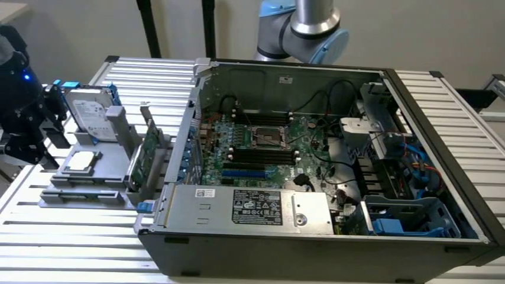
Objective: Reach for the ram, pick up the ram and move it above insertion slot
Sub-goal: 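Pick up the ram and move it above insertion slot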
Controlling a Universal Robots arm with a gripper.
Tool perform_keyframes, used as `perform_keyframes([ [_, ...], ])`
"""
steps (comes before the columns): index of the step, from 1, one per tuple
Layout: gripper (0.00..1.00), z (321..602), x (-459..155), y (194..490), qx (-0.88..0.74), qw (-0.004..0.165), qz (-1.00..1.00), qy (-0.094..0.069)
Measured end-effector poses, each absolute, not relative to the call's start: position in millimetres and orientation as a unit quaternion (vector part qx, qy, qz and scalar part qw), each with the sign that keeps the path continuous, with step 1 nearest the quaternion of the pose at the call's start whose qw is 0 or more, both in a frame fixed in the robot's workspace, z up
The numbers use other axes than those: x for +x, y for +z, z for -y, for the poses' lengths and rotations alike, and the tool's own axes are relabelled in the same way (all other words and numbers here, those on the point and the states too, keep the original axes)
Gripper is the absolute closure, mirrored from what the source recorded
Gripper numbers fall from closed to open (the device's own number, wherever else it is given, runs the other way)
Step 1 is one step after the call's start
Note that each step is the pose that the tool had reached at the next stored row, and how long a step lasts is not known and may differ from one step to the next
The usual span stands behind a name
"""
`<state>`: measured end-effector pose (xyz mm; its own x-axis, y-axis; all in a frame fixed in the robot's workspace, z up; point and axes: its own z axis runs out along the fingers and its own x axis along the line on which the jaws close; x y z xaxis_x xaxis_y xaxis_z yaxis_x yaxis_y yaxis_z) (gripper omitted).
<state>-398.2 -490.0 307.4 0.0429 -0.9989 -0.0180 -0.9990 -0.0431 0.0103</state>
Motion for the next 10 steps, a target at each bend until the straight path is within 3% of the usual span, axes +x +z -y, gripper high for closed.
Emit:
perform_keyframes([
  [10,0.52,491,-398,289,-0.722,0.003,-0.692,0.01],
])
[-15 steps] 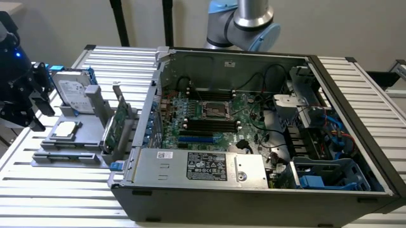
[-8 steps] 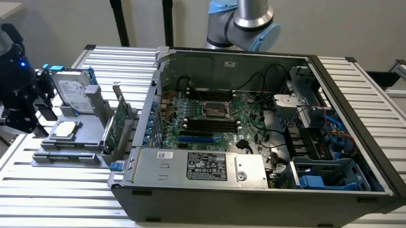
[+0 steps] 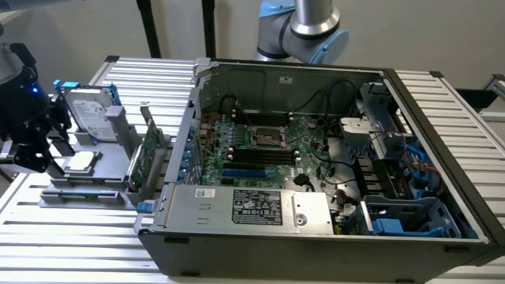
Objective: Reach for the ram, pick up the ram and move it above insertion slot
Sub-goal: 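Pick up the ram and move it above insertion slot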
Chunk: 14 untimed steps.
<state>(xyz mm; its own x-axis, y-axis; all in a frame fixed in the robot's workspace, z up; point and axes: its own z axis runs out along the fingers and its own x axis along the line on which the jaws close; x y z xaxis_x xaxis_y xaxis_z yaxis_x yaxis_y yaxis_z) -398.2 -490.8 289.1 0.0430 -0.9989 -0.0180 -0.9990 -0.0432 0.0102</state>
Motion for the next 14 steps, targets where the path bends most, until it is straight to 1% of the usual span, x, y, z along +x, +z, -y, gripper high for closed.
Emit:
perform_keyframes([
  [14,0.52,492,-398,264,-0.722,0.003,-0.692,0.01],
])
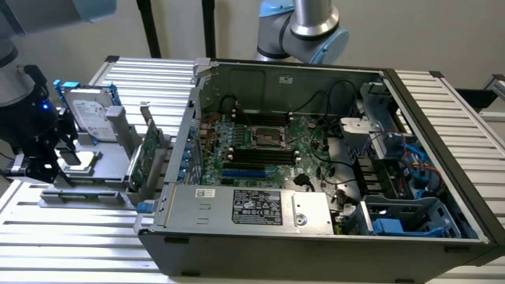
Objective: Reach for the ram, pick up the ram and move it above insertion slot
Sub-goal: 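Pick up the ram and move it above insertion slot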
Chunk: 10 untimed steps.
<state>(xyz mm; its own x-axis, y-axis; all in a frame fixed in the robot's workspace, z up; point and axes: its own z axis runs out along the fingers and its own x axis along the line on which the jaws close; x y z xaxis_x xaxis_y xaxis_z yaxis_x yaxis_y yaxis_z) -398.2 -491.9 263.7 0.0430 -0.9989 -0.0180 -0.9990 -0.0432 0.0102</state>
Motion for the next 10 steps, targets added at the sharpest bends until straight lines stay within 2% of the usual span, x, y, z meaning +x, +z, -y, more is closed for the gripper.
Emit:
perform_keyframes([
  [10,0.52,492,-398,245,-0.722,0.003,-0.692,0.01],
])
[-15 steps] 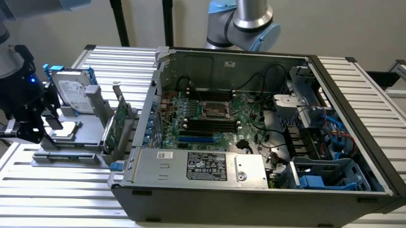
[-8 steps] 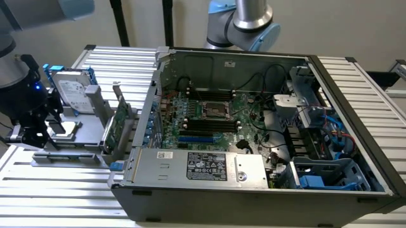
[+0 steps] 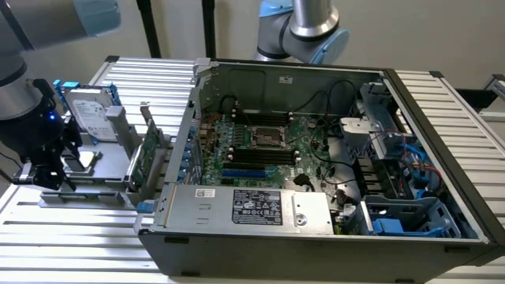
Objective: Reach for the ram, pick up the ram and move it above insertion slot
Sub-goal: 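Pick up the ram and move it above insertion slot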
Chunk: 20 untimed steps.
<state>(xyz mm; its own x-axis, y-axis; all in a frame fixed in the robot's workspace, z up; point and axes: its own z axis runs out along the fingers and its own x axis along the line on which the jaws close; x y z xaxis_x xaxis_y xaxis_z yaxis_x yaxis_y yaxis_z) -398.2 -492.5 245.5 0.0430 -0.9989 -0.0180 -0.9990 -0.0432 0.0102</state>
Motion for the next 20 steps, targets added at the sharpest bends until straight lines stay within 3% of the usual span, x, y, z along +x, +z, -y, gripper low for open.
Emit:
perform_keyframes([
  [20,0.52,493,-398,209,-0.722,0.003,-0.692,0.01],
])
